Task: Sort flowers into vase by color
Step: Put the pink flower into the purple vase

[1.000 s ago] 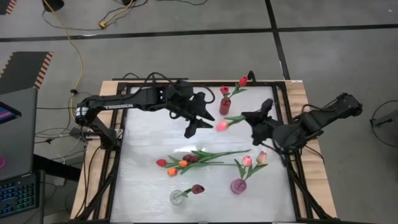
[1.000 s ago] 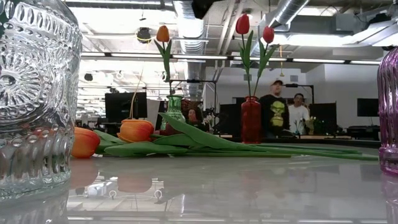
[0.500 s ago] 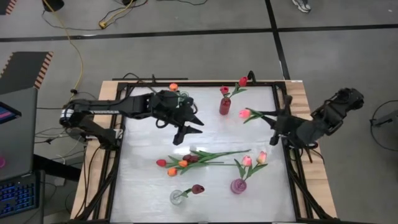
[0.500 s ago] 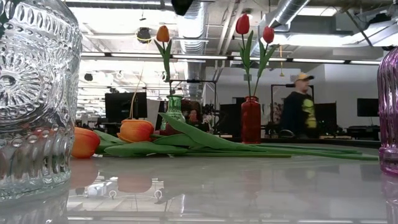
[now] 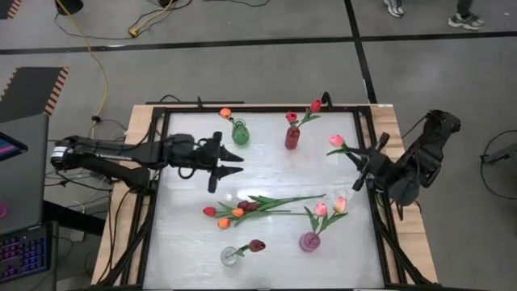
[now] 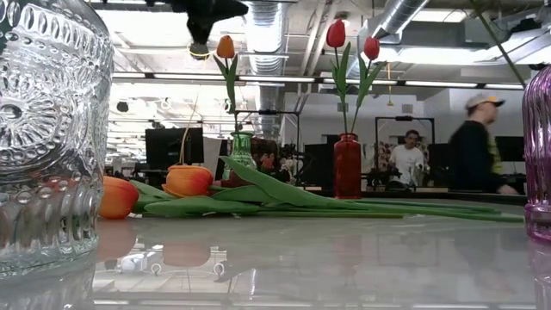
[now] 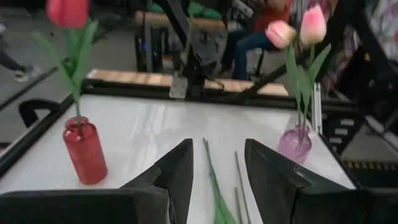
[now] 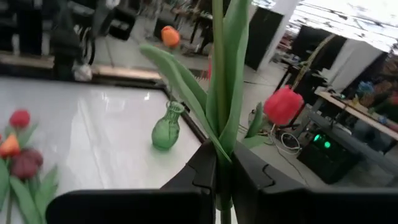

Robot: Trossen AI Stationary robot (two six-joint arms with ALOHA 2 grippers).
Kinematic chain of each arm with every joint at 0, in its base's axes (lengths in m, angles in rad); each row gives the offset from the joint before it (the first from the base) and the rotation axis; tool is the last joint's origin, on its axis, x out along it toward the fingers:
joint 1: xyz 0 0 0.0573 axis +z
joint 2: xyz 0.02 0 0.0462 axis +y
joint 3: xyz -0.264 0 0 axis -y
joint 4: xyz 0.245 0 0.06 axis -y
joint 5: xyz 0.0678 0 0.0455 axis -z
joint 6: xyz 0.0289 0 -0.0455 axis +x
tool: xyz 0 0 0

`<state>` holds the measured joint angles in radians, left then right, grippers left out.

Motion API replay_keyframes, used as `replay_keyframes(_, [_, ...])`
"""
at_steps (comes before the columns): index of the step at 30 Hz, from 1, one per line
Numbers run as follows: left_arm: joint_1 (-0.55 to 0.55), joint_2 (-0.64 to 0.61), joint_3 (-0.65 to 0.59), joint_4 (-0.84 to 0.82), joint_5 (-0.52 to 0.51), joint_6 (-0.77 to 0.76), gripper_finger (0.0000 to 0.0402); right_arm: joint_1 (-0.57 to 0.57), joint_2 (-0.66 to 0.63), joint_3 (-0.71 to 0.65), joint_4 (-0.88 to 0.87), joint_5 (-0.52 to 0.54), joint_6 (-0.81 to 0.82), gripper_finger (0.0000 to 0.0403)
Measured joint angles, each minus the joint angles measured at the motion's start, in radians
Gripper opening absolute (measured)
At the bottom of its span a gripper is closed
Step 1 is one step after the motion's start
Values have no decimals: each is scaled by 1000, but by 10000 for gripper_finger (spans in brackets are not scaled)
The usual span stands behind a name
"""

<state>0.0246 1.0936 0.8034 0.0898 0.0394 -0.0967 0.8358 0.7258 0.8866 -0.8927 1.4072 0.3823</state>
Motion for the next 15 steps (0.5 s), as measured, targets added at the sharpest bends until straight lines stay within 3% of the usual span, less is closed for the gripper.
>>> replay_keyframes(8, [-17, -100, -216, 204, -66, -69, 132, 53, -28, -48, 0, 115, 186, 55])
replay_keyframes(15, [-19, -92, -294, 286, -91, -143, 132, 57, -21, -48, 15, 164, 417, 55])
